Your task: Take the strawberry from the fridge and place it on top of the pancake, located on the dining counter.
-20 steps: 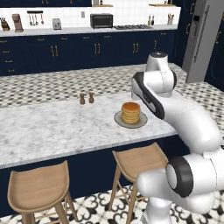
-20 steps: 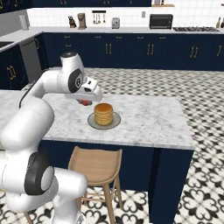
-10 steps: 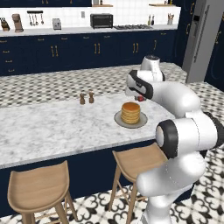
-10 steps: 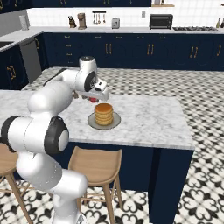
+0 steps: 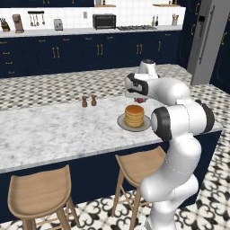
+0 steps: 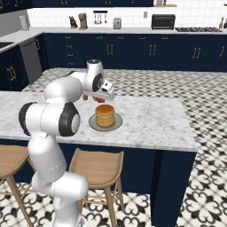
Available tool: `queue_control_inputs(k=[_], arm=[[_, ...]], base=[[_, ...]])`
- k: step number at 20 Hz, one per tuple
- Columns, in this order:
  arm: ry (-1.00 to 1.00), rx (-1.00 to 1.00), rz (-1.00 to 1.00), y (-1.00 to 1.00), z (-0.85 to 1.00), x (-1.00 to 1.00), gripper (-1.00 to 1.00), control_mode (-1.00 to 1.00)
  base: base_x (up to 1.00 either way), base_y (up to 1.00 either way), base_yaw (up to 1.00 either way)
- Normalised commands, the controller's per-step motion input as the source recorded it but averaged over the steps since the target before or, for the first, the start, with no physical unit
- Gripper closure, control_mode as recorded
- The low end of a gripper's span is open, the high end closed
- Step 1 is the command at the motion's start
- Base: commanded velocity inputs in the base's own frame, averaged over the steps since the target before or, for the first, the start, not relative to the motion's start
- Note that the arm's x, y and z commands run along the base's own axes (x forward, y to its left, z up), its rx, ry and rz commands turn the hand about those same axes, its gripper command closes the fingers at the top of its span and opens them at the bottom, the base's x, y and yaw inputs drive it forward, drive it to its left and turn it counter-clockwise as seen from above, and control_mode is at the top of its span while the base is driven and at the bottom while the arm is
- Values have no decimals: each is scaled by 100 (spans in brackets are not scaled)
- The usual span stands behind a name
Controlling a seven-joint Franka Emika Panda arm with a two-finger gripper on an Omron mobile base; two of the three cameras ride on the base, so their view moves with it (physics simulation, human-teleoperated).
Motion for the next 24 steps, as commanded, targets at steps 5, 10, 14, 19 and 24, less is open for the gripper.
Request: queue_control_inputs(k=[5, 10, 14, 19, 24], arm=[[0, -6, 0, -2, -34, 47, 100, -100], [0, -2, 0, 0, -43, 29, 100, -100], [0, 0, 0, 0, -42, 0, 100, -100], [0, 0, 0, -4, -21, 0, 100, -100], [0, 0, 0, 0, -4, 0, 100, -100]], base=[[0, 0, 0], [0, 0, 0], [0, 0, 0], [0, 0, 0], [0, 0, 0]])
